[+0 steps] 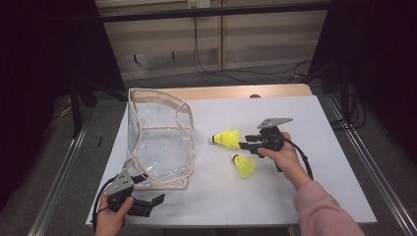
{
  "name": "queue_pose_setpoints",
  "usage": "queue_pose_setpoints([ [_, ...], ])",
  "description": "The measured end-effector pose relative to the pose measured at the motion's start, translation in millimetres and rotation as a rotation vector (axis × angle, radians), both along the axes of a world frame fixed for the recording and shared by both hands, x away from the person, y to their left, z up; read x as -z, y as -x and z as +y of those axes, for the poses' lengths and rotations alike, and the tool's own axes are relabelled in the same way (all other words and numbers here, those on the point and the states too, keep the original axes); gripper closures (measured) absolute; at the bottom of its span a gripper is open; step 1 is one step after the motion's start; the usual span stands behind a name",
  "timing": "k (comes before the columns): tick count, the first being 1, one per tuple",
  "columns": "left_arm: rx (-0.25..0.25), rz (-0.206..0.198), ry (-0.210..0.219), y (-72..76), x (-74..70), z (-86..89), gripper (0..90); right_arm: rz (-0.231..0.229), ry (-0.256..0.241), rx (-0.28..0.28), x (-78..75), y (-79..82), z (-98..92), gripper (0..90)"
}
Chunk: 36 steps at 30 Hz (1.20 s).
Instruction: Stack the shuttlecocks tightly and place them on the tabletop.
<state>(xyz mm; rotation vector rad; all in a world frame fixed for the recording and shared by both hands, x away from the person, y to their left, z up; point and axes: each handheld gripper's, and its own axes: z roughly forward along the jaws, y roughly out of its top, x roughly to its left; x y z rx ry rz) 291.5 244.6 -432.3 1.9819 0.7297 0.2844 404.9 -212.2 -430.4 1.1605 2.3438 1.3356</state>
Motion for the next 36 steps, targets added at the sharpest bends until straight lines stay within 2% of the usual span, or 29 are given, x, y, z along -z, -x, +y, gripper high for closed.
queue_pose_setpoints([
  [10,-0.002,-0.003,-0.002,0.1,0.1,-0.3,3.1,-0.014,0.003,0.024,-3.6,9.2,-9.5,44.3],
  [13,-0.002,-0.003,-0.003,0.2,0.1,-0.3,3.1,-0.028,0.031,0.029,-4.5,12.1,-11.0,40.7],
  [18,0.001,0.001,0.000,0.3,-0.2,-0.1,3.1,-0.034,0.023,0.040,-4.4,15.9,-14.8,38.8],
  [20,-0.002,-0.003,-0.002,0.2,0.1,-0.3,3.1,-0.041,0.040,0.042,-5.0,17.1,-16.1,38.1],
  [27,-0.003,-0.004,-0.003,0.2,0.2,-0.3,3.1,-0.064,0.053,0.059,-7.7,23.2,-18.7,33.7],
  [36,0.001,-0.005,-0.006,0.0,0.1,-0.3,3.0,-0.063,0.032,0.090,-6.9,30.5,-23.0,27.8],
])
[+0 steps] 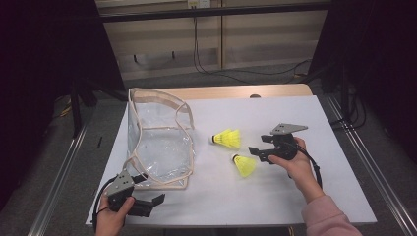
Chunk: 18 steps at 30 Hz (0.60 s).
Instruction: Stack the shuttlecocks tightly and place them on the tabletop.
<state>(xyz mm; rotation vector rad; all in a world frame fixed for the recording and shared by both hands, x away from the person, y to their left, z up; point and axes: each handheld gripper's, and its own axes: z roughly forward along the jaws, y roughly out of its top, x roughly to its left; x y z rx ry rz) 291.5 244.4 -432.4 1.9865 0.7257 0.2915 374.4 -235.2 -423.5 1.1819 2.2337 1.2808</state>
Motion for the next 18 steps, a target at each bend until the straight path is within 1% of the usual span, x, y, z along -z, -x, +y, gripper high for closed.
queue_pose_setpoints([
  [2,0.003,0.005,0.003,0.2,-0.3,0.0,3.0,-0.004,-0.001,0.008,0.2,1.5,-1.3,25.6],
  [3,0.002,0.004,0.003,0.2,-0.3,0.0,3.0,-0.006,-0.011,0.006,0.3,2.2,-1.3,25.5],
  [5,0.000,0.000,0.000,0.1,0.0,-0.1,3.0,-0.013,0.011,0.003,-0.6,3.6,-1.1,24.1],
  [9,-0.001,0.004,0.005,0.3,-0.1,0.0,3.0,-0.023,0.001,0.008,-3.7,6.7,-1.3,22.1],
  [10,0.000,0.006,0.006,0.6,-0.3,-0.1,3.0,-0.028,0.006,0.007,-4.1,7.0,-1.9,21.4],
  [12,0.001,0.005,0.003,0.6,-0.5,0.0,3.0,-0.021,-0.005,0.010,-4.9,9.0,-2.5,20.7],
  [14,-0.001,0.005,0.003,0.8,-0.6,0.1,3.0,-0.021,0.003,0.004,-4.6,10.5,-4.1,19.8],
  [17,0.000,0.005,0.005,0.9,-0.5,0.1,3.0,-0.035,0.006,0.002,-3.9,12.7,-6.6,19.1],
  [18,0.000,0.001,-0.007,0.6,-0.7,0.3,3.0,-0.030,0.002,0.003,-4.3,13.9,-7.1,18.9],
])
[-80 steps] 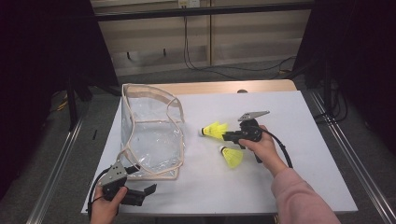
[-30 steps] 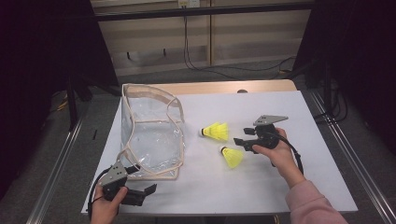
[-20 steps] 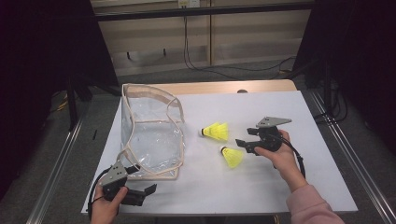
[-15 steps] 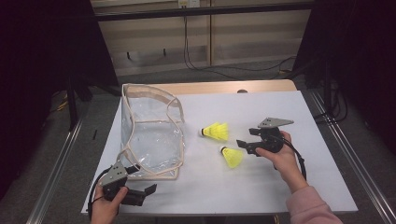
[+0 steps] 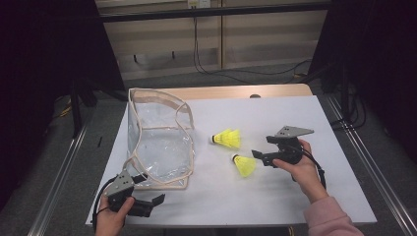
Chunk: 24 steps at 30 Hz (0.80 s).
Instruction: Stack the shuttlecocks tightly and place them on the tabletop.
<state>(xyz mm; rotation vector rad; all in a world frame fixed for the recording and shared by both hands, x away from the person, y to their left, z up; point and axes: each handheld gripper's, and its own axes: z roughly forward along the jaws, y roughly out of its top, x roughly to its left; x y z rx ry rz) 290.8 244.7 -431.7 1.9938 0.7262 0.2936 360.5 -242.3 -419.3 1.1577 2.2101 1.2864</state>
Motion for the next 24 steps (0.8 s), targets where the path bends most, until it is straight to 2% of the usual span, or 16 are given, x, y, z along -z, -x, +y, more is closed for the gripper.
queue_pose_setpoints([
  [3,0.001,0.003,0.014,0.4,0.0,-0.4,3.0,0.001,0.001,0.001,-0.8,2.8,-2.5,18.6],
  [4,0.003,0.002,0.011,0.2,0.0,-0.2,3.0,0.003,-0.011,0.000,-1.2,3.5,-2.8,18.6],
  [24,-0.002,-0.001,0.011,0.5,0.5,-0.6,3.0,-0.013,-0.014,-0.037,-1.1,16.2,-3.4,18.0],
])
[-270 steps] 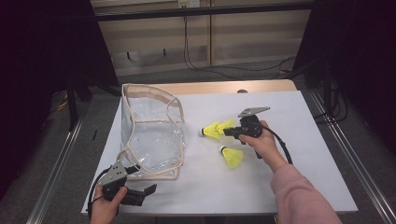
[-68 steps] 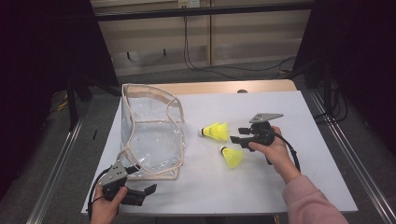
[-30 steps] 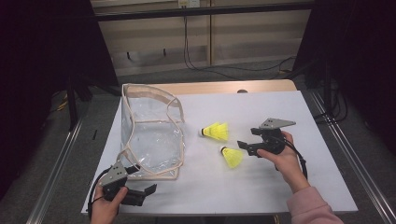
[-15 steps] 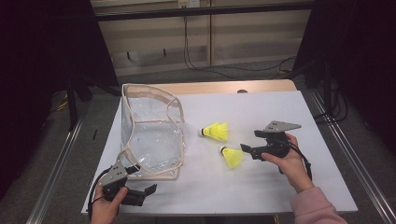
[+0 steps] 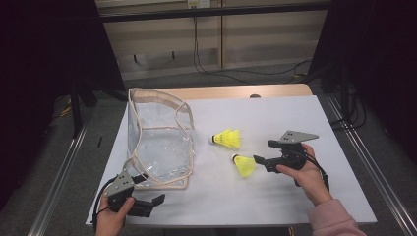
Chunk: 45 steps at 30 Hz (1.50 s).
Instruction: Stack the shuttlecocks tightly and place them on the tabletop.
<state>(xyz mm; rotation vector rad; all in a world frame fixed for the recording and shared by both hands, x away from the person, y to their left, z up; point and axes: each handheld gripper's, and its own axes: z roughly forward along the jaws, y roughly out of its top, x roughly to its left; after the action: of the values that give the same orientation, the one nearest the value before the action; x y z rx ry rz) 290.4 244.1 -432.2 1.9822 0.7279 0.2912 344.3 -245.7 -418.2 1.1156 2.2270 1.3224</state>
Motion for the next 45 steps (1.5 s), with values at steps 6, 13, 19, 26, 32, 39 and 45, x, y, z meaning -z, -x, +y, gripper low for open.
queue_pose_setpoints([
  [6,0.002,0.003,0.002,0.1,-0.2,0.3,3.0,0.000,-0.001,-0.018,0.0,4.5,1.0,23.5],
  [13,-0.001,0.000,0.000,0.1,0.0,0.0,3.0,-0.001,0.007,-0.051,2.0,9.3,3.2,40.7],
  [19,0.001,0.003,0.001,0.4,-0.2,0.1,3.0,-0.001,0.003,-0.078,2.8,12.4,4.0,62.6],
  [26,-0.001,0.001,-0.008,0.4,-0.5,0.2,3.0,0.007,-0.011,-0.126,2.7,15.1,6.4,85.9],
  [32,0.001,0.003,0.002,0.5,-0.3,0.1,2.9,0.022,-0.009,-0.172,4.9,15.6,11.5,90.0],
  [39,0.000,0.001,-0.010,0.1,-0.5,0.0,2.8,0.027,0.009,-0.171,9.7,14.8,17.1,90.0],
  [45,-0.001,0.001,-0.009,0.3,-0.5,0.0,2.8,0.026,0.034,-0.160,13.8,12.0,20.2,90.0],
])
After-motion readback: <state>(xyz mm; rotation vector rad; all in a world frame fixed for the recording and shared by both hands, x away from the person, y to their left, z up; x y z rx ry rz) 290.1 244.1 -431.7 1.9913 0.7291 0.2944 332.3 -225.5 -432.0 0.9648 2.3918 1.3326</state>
